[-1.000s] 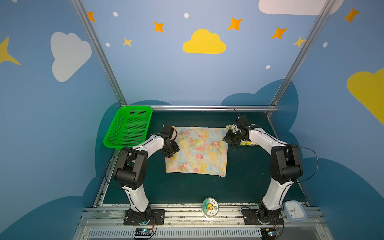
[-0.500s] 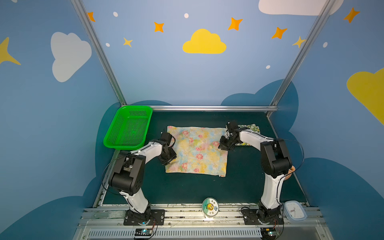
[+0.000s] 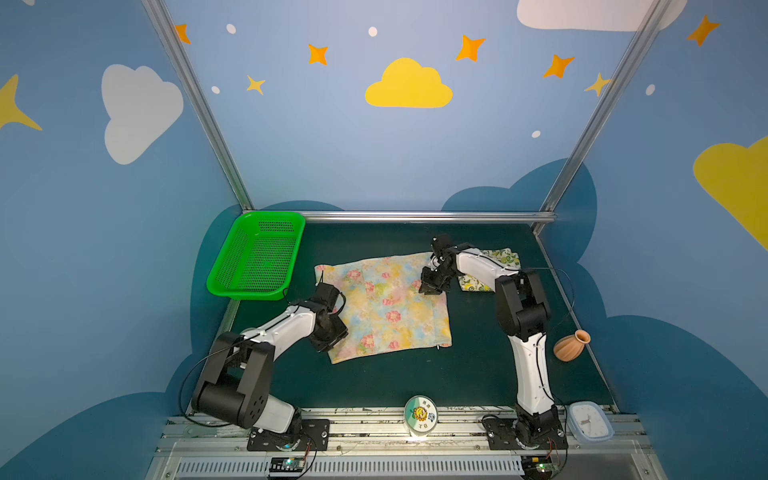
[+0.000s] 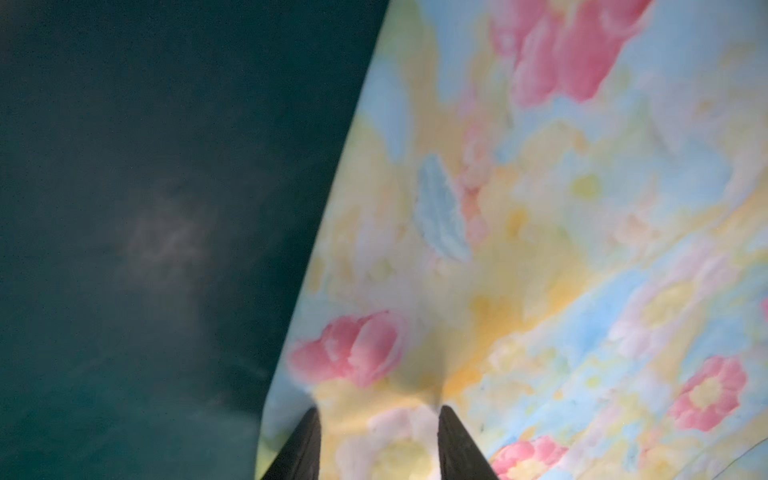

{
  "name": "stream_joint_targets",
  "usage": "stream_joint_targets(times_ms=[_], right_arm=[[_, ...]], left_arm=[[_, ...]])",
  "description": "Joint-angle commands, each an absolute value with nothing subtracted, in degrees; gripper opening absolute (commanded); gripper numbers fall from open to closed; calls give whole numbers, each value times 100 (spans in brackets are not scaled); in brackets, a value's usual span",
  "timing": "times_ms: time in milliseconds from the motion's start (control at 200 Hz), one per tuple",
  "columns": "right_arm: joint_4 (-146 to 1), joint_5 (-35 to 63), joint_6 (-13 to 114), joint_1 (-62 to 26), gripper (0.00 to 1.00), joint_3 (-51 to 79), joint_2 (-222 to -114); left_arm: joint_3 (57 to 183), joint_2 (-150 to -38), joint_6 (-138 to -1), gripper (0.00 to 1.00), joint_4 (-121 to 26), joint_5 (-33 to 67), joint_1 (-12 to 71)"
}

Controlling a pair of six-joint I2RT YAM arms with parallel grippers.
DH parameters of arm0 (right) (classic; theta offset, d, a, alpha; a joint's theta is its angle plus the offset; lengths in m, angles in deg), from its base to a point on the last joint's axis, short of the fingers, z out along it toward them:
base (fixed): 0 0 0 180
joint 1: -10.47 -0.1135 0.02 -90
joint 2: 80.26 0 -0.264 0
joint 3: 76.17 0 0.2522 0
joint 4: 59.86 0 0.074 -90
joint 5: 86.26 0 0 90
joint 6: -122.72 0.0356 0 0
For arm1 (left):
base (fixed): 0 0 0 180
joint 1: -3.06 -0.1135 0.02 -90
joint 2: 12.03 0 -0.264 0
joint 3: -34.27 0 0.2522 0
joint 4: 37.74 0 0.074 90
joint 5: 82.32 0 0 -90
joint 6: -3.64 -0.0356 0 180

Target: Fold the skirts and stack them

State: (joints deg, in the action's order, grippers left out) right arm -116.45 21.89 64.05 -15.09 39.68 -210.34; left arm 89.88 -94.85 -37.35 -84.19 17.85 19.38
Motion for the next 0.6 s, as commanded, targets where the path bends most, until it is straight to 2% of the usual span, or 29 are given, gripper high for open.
stream_joint_targets(times_ms=[0,90,255,446,596], right_arm=[[-12163,2164,6089,-1524,24,4358,-21345],[-12168,2218,6024,-1482,24,4335,-21002],[-12080,2304,6013,-1427,25,3683,-19729],[-11976,2387,6078,-1454,23,2733,-18837],[-11806,2369,6209,-1457,18,1887,-18377]], left_arm=[[8643,-9082,-3452,47,-8834,1760,2002],[8768,-8663,-3485,48,-8791,1776,2003],[9289,-8182,-3730,50,-9052,1680,2003],[9629,-8672,-4203,46,-9231,1941,2003],[9487,-9134,-4217,37,-9021,2266,2035]])
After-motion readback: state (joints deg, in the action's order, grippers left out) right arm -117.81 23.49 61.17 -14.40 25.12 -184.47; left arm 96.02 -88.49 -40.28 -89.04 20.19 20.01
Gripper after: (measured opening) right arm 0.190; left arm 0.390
